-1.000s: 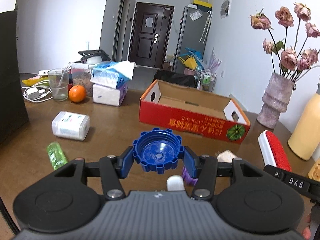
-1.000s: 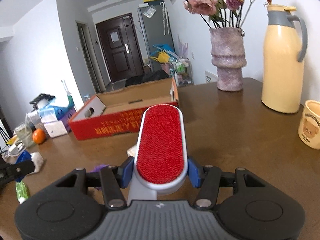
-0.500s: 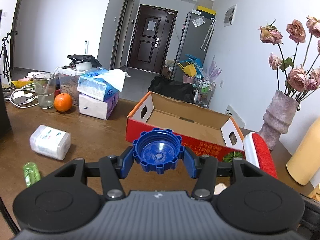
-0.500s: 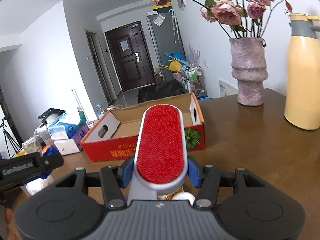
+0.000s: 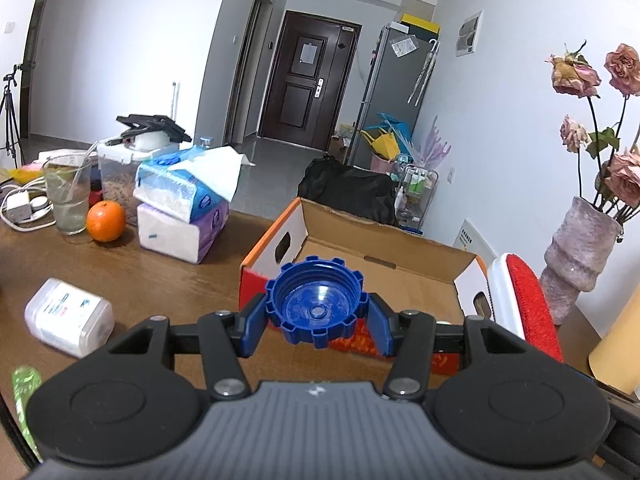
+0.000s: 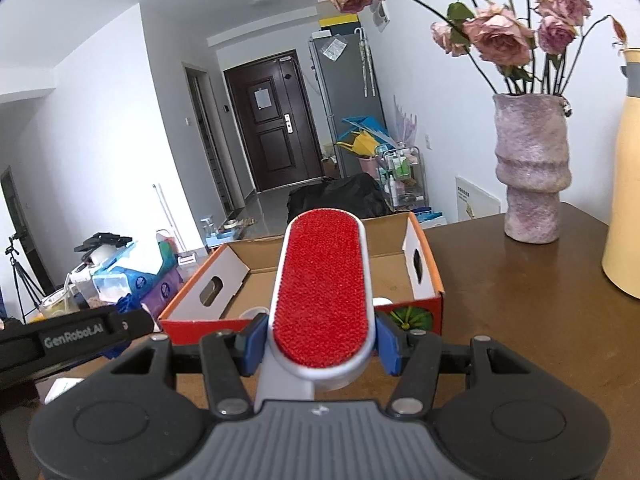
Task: Organize rigid objects
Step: 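Lower the blue cap and lint roller in both tools over the box opening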
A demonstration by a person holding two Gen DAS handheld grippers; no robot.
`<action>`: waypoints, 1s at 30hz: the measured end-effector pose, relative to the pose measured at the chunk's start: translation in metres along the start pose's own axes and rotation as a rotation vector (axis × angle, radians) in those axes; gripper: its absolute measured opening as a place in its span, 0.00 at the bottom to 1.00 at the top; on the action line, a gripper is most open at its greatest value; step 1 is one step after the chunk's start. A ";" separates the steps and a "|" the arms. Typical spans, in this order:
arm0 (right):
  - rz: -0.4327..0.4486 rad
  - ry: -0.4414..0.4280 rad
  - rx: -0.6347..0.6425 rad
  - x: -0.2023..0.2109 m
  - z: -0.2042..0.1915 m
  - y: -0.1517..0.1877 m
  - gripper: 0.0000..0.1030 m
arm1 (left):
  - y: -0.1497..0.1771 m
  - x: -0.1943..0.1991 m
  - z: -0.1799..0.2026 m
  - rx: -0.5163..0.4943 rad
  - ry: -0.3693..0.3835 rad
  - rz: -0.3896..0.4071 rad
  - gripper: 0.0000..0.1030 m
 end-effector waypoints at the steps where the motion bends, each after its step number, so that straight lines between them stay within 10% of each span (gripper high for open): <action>1: -0.002 -0.003 0.003 -0.004 0.000 -0.002 0.53 | -0.002 -0.004 0.002 -0.002 0.000 0.002 0.52; 30: -0.046 -0.016 0.053 -0.109 0.006 -0.061 0.53 | -0.051 -0.109 0.038 -0.089 -0.042 0.030 0.52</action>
Point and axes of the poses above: each gripper's, at about its wrist camera, not at the fingertips, and x roughly against the way its jaws point, z to its right, y to its underside, the point moved 2 cm from there along -x, roughly the way its jaws point, and after that the axes turned 4 degrees about -z, right-handed, at the moved point
